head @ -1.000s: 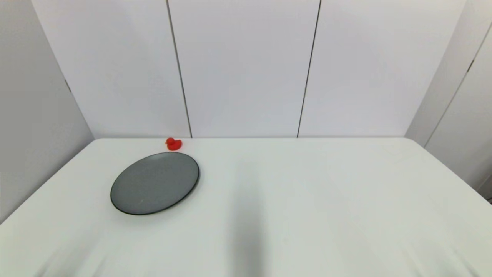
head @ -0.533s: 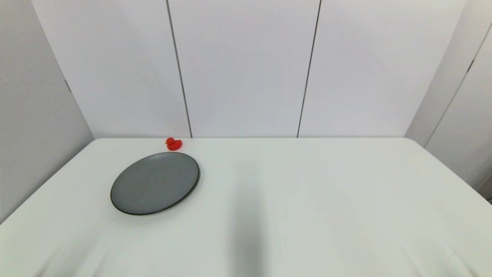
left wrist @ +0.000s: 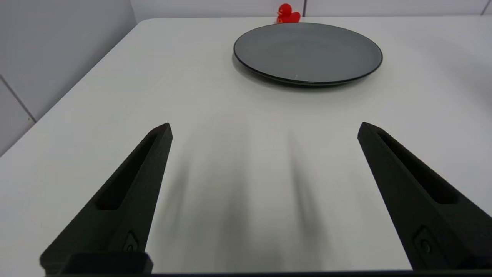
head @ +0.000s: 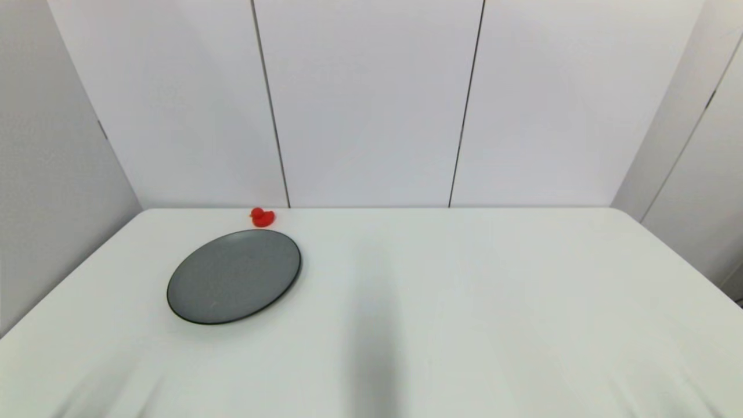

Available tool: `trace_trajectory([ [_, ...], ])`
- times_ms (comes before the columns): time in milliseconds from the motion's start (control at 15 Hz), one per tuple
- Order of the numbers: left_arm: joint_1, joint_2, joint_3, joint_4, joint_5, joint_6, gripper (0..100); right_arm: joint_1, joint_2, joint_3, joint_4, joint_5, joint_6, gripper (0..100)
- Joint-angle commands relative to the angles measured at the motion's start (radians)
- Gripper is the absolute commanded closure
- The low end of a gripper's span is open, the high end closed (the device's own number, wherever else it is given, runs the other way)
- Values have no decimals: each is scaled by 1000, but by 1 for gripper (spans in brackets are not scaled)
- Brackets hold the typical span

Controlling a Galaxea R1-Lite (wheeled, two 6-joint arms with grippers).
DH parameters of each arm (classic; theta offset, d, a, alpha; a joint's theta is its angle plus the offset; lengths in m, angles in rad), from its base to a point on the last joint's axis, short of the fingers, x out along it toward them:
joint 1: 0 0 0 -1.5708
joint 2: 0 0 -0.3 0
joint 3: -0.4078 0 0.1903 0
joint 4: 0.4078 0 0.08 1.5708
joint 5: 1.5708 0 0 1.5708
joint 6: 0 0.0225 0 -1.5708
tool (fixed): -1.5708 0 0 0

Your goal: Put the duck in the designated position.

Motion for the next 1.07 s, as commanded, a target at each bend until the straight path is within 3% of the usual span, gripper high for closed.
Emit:
trace_trajectory([
  [67,0,0,0,0,7,-8,0,0,1,0,0,0,0,0],
  [1067,0,0,0,0,8,-8,0,0,1,0,-3,0,-6,0],
])
